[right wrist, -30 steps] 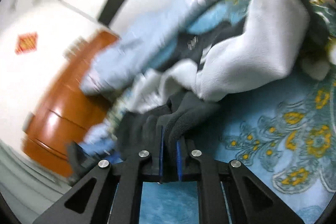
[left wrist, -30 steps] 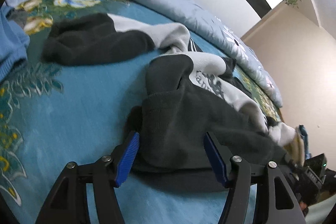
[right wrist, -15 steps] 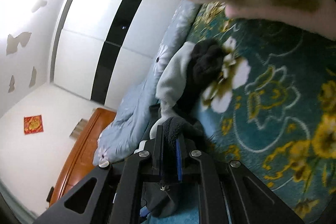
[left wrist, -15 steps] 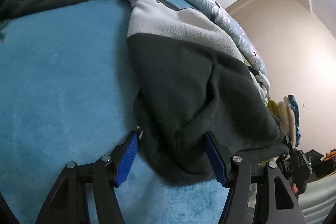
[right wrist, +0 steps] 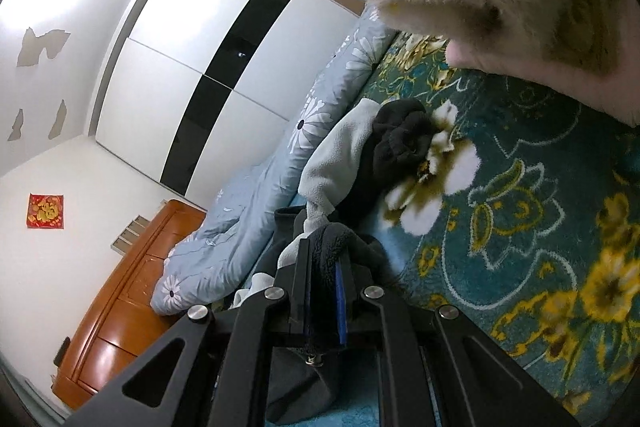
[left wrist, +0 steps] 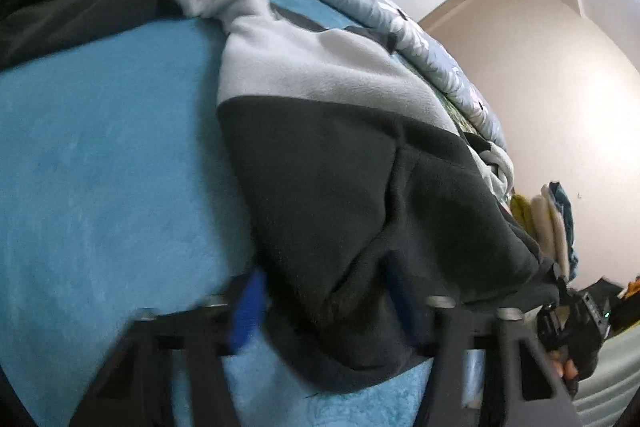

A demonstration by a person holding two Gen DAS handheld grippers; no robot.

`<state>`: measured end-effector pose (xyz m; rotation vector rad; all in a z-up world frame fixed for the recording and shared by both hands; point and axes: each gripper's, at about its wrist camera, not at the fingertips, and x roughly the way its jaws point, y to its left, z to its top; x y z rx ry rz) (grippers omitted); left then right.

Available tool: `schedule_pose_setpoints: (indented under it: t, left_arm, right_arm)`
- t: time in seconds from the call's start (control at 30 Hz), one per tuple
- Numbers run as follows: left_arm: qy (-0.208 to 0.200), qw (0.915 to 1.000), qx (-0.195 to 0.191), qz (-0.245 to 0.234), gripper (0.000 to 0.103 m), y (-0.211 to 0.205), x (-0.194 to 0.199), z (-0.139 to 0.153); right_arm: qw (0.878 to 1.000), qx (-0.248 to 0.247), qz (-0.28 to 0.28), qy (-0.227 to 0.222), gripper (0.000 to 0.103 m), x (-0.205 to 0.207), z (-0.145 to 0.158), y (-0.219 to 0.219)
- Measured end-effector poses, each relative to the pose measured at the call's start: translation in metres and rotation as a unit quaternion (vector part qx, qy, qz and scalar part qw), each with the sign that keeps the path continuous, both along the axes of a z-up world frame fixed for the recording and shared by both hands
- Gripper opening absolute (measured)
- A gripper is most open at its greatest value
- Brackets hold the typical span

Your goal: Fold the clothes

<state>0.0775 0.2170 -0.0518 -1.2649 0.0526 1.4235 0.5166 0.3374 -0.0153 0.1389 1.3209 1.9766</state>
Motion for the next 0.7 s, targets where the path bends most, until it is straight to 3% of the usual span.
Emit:
schedule_pose_setpoints:
  t: [0.1,0.17,0.3,0.37,0.47,0.57,0.63,0.7]
  left_arm:
    - [-0.021,0.9986,0.033,-0.036,0.027,-0.001,0.007,0.018]
    - [-0.069,0.9932,0.077,-0.053,0.027,-0.01,0.008,0.034]
    - [-0.209,0.9648,0.149,-0.058,0.027,-0.045,-0.007,0.048]
    - [-0.244,0.9558,0.158,-0.042,0.027,-0.055,-0.026,0.045]
    - [-0.193,0.9745,0.115,0.005,0.028,-0.063,-0.048,0.035]
    - [-0.195,0.978,0.069,0.024,0.029,-0.057,-0.06,0.012]
    - [-0.174,0.9837,0.04,0.025,0.036,-0.055,-0.06,0.0]
    - [-0.118,0.9928,0.014,0.016,0.046,-0.057,-0.049,0.0]
  right_arm:
    - [1.0,0.004,0.004,0.008,0.01,0.0,0.001,-0.001]
    - [1.0,0.008,0.01,0.019,0.01,0.0,0.002,-0.002]
    - [0.998,0.032,0.013,0.043,0.01,0.007,0.013,-0.006]
    - [0.998,0.049,0.012,0.042,0.01,0.008,0.02,-0.007]
    - [0.999,0.043,0.015,0.029,0.011,0.003,0.017,-0.001]
    - [0.999,0.018,0.024,0.017,0.011,-0.004,0.005,0.007]
    - [1.0,0.015,0.026,0.005,0.011,-0.005,0.003,0.009]
    - [1.0,0.019,0.023,-0.004,0.011,-0.005,0.004,0.009]
